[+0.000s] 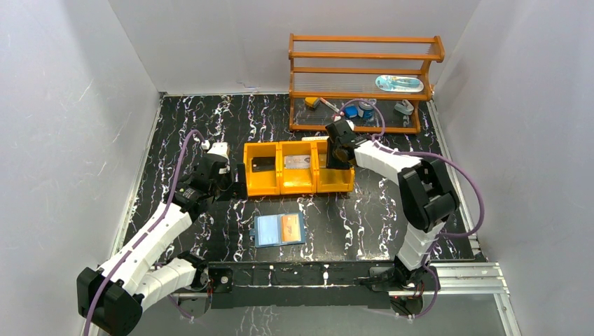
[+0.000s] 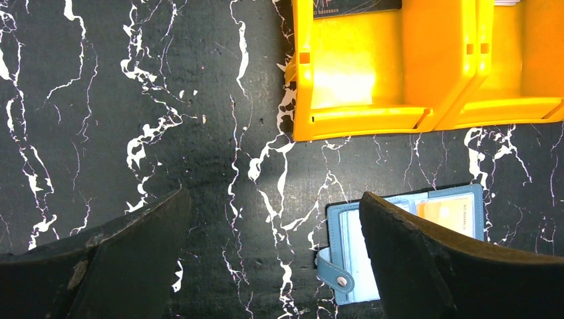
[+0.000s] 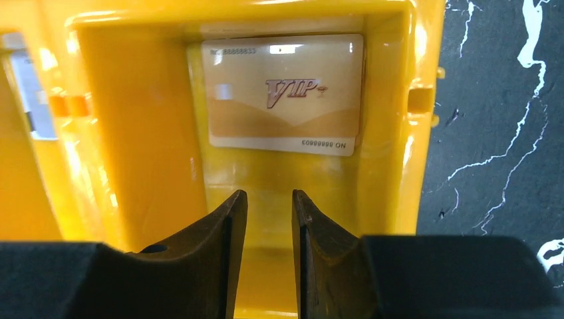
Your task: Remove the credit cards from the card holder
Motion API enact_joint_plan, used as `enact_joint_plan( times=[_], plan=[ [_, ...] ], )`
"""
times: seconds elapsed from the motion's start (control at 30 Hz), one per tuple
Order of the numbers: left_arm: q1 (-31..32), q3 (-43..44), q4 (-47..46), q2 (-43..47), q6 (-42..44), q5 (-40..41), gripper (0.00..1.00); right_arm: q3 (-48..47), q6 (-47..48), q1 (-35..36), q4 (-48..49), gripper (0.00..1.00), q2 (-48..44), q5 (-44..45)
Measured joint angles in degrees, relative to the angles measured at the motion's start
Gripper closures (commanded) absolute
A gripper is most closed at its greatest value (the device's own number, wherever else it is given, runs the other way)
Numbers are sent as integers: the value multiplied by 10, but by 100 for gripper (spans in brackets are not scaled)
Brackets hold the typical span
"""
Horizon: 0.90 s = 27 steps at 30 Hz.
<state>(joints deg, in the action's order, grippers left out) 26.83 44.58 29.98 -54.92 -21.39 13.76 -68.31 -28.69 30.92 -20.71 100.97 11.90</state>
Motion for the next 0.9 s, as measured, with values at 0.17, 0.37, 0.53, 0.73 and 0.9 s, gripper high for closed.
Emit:
enact_joint_plan(
  times=[0.17, 0.37, 0.53, 0.73, 0.9],
  plan=[
    [0, 0, 0, -2, 0, -1, 2, -14, -8, 0, -9, 61, 37, 19],
    [0, 0, 0, -2, 0, -2, 2, -14, -9, 10, -18, 60, 56, 55],
    [0, 0, 0, -2, 0, -2, 2, -14, -10, 26, -7, 59, 66, 97],
    [0, 0, 0, -2, 0, -3, 2, -23, -17, 33, 29, 59, 83, 138],
    [0, 0, 0, -2, 0, -2, 2, -23, -28, 32, 50, 59, 89, 157]
  ],
)
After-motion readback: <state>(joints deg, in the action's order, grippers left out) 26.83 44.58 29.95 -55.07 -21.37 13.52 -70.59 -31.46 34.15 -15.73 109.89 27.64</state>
